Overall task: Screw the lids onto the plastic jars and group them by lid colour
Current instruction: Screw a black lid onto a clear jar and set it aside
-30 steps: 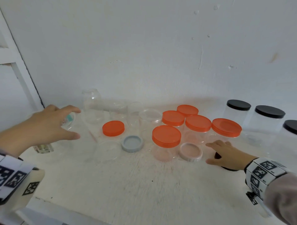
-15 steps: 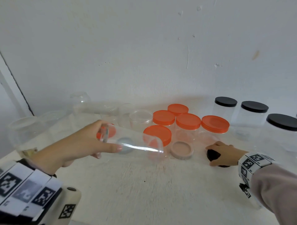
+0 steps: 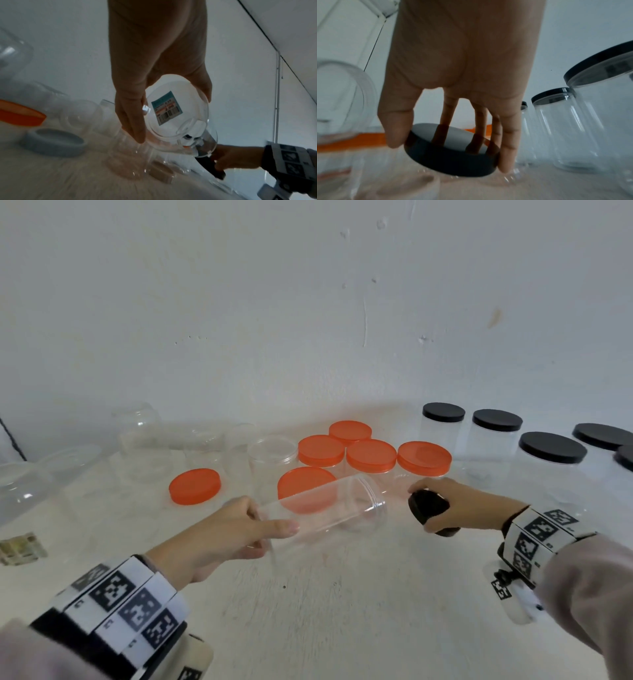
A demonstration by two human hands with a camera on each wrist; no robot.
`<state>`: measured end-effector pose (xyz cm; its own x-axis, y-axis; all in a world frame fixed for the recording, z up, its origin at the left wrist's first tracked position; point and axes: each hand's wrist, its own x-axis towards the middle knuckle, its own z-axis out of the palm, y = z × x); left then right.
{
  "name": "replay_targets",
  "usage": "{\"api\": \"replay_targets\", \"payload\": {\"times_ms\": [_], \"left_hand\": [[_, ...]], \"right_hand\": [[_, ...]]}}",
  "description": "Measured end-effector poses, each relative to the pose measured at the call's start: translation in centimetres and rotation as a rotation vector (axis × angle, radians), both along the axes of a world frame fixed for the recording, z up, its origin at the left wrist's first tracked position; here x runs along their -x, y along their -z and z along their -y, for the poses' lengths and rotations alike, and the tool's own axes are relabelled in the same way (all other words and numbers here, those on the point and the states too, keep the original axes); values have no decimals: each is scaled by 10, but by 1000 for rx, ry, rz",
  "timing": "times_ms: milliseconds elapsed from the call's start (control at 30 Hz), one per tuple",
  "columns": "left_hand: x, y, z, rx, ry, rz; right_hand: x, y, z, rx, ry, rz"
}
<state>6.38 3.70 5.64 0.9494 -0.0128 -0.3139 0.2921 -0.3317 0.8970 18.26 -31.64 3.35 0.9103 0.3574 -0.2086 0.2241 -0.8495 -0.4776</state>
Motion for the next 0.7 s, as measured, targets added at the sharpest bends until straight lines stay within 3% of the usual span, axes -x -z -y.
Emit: {"api": "replay_targets", "payload": {"times_ms": [133,300,533,700], "left_hand": [[-5,12,18,64,47,-88],[-9,26,35,93,122,-67],[-15,39,52,-146,253,29],[-21,51,65,-199,305,38]], "right_hand": [[5,-22,-4,-212,1,-22],[14,-45,-11,-330,-5,-30],[30,-80,-35,-336,-73,-15],[37,-97,-56,-299,-168,-21]]}}
